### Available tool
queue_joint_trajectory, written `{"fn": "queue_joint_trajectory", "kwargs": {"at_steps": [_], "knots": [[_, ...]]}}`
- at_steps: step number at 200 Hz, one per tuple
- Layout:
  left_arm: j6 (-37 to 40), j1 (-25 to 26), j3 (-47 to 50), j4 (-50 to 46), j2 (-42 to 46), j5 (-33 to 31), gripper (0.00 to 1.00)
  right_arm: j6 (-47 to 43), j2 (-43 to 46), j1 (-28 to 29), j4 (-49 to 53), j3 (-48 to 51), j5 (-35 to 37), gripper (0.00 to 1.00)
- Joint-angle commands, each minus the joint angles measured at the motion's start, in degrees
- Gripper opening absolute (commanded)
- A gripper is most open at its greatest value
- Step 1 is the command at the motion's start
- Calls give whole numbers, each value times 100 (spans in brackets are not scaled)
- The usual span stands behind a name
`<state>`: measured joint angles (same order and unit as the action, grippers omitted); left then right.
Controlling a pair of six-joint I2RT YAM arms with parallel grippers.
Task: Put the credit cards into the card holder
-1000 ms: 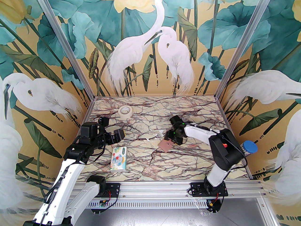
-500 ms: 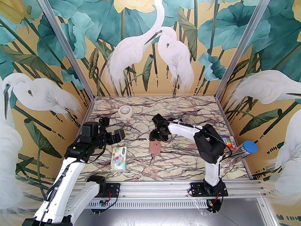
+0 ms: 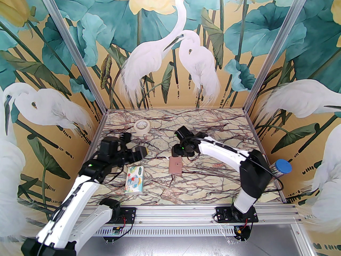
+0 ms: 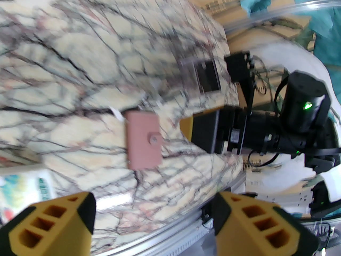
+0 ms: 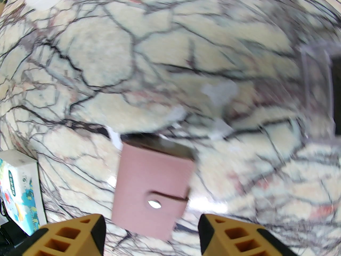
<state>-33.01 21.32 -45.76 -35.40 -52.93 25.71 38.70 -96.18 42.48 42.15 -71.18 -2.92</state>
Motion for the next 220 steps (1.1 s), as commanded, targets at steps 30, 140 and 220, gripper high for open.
{"fn": "queue_joint_trajectory", "kwargs": {"at_steps": [30, 140, 220], "knots": [[-892, 912, 613, 1905, -1167, -256, 56, 714, 153, -12, -303, 527, -234, 52], [-1093, 1321, 1015, 3668, -2937, -230, 36, 1032, -415, -3, -284, 170, -700, 39], [-1111, 1326, 1007, 4010, -3428, -164, 30, 1051, -839, 41, -299, -74, -875, 33]]}}
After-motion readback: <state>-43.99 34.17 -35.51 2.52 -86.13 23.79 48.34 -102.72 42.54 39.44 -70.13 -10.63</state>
